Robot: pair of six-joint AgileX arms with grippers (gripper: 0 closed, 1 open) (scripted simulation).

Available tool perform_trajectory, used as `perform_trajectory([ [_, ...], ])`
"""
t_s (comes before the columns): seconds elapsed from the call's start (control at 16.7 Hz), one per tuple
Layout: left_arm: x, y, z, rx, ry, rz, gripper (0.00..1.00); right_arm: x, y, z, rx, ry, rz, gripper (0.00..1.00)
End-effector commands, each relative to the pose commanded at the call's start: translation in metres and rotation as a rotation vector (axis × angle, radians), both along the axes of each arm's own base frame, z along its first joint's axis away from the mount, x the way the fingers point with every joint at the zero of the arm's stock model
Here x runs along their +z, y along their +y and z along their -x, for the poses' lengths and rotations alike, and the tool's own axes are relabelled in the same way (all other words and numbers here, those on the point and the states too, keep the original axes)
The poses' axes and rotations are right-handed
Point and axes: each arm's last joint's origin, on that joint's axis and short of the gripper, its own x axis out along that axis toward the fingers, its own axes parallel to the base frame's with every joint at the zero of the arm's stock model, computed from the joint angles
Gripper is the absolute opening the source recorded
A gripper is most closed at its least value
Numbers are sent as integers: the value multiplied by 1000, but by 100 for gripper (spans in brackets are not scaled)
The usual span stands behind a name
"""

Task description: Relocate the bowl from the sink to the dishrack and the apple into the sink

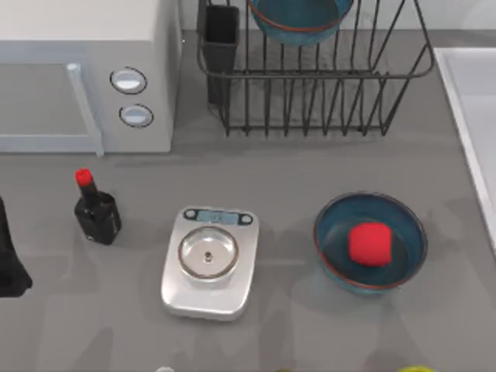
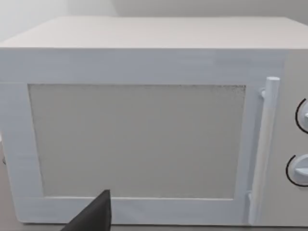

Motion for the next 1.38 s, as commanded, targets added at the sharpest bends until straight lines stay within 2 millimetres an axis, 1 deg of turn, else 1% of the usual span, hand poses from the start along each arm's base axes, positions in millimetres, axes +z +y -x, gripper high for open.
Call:
perform_trajectory([
  [0.18,0,0,0,0,0,0,100,18,24,-42,30,261,-7,100],
  [0.3,0,0,0,0,0,0,100,21,46,-73,39,435,7,100],
  [0.48,0,0,0,0,0,0,100,10,83,-117,36,672,51,100],
  [0.66,0,0,0,0,0,0,100,-13,118,-149,21,861,111,100],
  [0.84,0,0,0,0,0,0,100,-35,143,-167,3,982,162,100],
  [0.96,0,0,0,0,0,0,100,-42,152,-172,-4,1022,182,100],
  [1.38,0,0,0,0,0,0,100,-45,152,-173,-9,1031,183,100],
])
